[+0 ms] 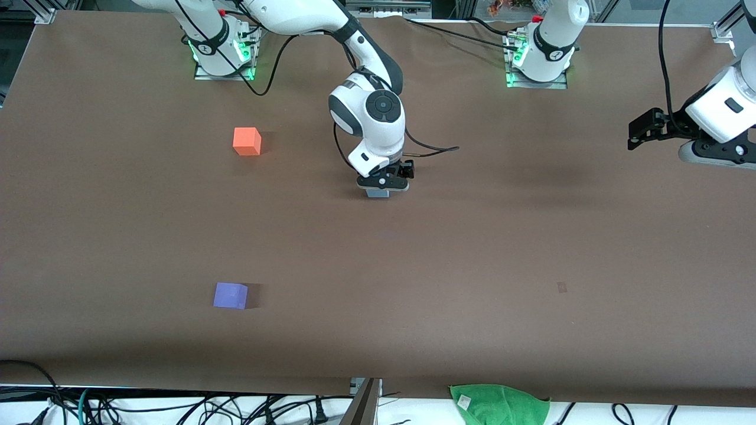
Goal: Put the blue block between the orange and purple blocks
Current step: 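Lower the right gripper onto the light-blue cube and close on it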
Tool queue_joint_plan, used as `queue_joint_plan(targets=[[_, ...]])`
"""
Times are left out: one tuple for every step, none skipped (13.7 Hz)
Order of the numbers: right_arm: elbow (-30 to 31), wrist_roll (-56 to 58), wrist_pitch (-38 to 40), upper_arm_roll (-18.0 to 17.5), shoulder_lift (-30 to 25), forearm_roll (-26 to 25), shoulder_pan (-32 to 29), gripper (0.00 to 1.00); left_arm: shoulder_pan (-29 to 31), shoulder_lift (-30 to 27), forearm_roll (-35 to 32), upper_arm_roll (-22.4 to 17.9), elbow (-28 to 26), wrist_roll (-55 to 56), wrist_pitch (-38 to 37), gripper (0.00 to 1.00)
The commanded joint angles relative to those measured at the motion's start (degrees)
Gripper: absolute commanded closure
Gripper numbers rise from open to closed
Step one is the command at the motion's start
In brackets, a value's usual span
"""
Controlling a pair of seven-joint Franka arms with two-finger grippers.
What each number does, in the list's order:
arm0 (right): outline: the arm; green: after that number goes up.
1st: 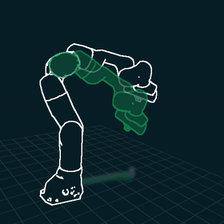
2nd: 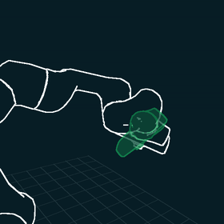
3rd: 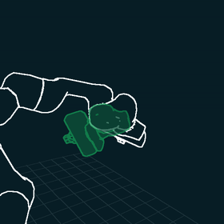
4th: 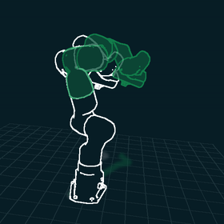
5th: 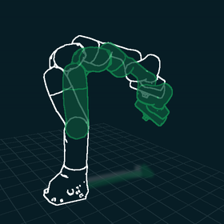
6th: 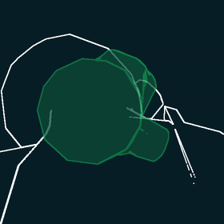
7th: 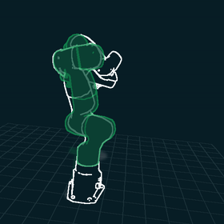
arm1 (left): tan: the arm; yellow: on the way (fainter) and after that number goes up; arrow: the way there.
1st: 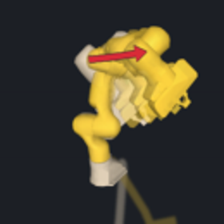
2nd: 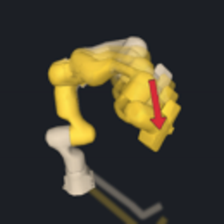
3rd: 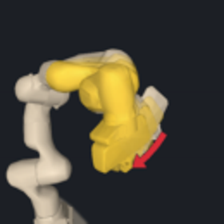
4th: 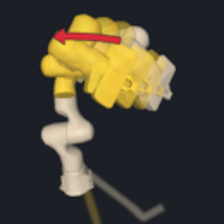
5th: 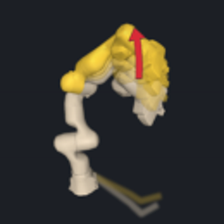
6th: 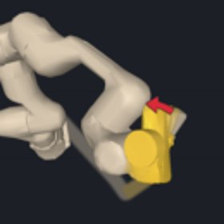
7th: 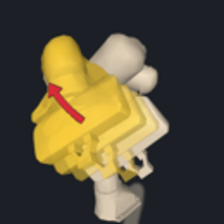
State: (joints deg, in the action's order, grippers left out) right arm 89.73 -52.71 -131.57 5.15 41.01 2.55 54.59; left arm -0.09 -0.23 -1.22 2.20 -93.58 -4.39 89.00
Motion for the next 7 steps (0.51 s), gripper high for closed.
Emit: queue_joint_plan(targets=[[-0.52, 1.29, 4.11, 0.30, -1.11, -1.15, 0.08, 0.01, -0.44, -0.83, -0.89, 0.26, 0.15, 0.70, -1.02, 0.00], [-0.87, 1.64, 5.69, 0.30, -1.46, -1.32, 0.08, 0.01, -0.52, -0.92, -0.89, 0.17, 0.06, 0.62, -1.02, 0.00], [-0.96, 1.91, 6.49, 0.30, -1.55, -1.50, 0.08, 0.01, -0.44, -0.92, -0.89, 0.17, 0.06, 0.61, -1.02, 0.00], [-0.96, 1.82, 6.50, 0.30, -1.55, -1.50, 0.08, 0.01, -0.44, -0.83, -0.89, 0.17, 0.15, 0.61, -1.02, 0.00], [-0.88, 1.56, 6.50, 0.30, -1.38, -1.58, 0.08, 0.01, -0.44, -0.92, -0.89, 0.17, 0.15, 0.61, -1.02, 0.00], [-0.79, 1.38, 6.50, 0.30, -1.11, -1.59, 0.08, 0.01, -0.44, -0.92, -0.89, 0.17, 0.15, 0.61, -1.02, 0.00], [-0.79, 1.21, 6.50, 0.30, -0.94, -1.59, 0.08, 0.01, -0.52, -0.83, -0.89, 0.17, 0.15, 0.53, -1.02, 0.00]])
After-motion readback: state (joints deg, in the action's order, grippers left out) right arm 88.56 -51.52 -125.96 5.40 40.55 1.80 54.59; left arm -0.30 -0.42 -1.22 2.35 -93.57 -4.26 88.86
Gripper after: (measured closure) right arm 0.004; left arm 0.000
